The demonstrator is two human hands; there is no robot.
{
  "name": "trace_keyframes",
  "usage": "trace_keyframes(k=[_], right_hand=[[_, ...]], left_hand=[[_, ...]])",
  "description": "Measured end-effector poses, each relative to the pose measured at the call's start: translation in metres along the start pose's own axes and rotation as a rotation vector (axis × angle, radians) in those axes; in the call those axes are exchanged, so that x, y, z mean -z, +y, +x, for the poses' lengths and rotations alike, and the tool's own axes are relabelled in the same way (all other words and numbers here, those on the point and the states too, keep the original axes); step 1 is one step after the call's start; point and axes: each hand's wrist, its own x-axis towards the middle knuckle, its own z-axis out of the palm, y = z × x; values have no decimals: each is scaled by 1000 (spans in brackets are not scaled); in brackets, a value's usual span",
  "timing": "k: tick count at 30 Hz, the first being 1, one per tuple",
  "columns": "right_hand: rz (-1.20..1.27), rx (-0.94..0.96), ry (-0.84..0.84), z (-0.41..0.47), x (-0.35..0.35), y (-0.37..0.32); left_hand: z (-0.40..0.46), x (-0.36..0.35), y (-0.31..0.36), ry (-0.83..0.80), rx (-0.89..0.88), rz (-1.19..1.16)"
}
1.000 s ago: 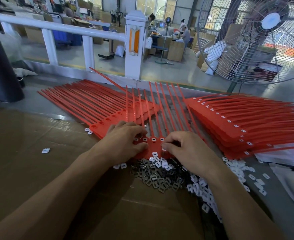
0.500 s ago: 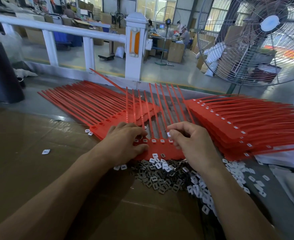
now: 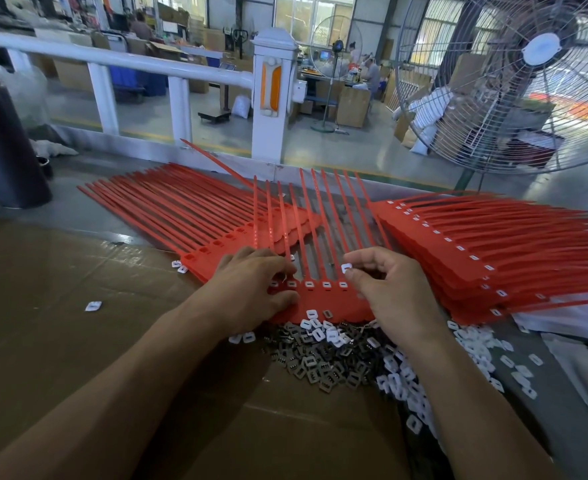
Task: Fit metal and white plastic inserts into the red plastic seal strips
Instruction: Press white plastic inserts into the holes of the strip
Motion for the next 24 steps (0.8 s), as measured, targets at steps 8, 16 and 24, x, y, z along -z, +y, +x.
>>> trace_keyframes(k=[8,16,24], right_hand=[[-89,-56,77,13,12,19],[-216,-61,77,19,14,31],[-264,-66,76,18,12,32]], left_hand=[[-1,0,-1,11,-5,-6],[-3,1,-1,14,-16,-15],[-4,3,1,77,-14,-51]])
